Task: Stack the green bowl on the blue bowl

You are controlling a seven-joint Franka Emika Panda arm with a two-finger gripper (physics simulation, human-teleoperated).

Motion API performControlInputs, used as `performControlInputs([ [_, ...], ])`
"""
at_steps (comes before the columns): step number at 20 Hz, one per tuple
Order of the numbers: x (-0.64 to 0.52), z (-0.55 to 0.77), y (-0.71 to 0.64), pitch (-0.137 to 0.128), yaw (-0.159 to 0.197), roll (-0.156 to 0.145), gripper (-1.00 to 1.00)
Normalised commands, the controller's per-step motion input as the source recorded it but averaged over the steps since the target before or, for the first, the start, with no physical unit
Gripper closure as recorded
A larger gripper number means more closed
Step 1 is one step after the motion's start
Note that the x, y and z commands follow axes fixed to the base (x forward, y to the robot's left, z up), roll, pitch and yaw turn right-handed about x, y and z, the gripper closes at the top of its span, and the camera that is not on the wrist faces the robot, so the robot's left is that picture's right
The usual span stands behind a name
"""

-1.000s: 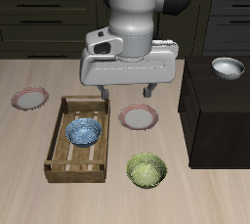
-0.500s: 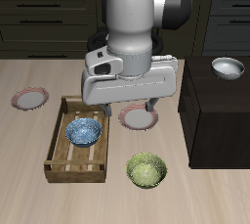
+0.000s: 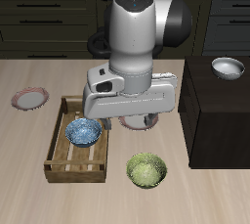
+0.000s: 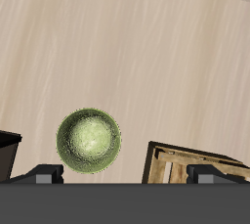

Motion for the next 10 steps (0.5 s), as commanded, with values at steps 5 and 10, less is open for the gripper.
performControlInputs([
  [5, 0.1, -0.38, 0.0, 0.047, 0.013, -0.007, -1.0],
  [10, 0.08, -0.31, -0.03, 0.032, -0.004, -0.006, -1.0],
])
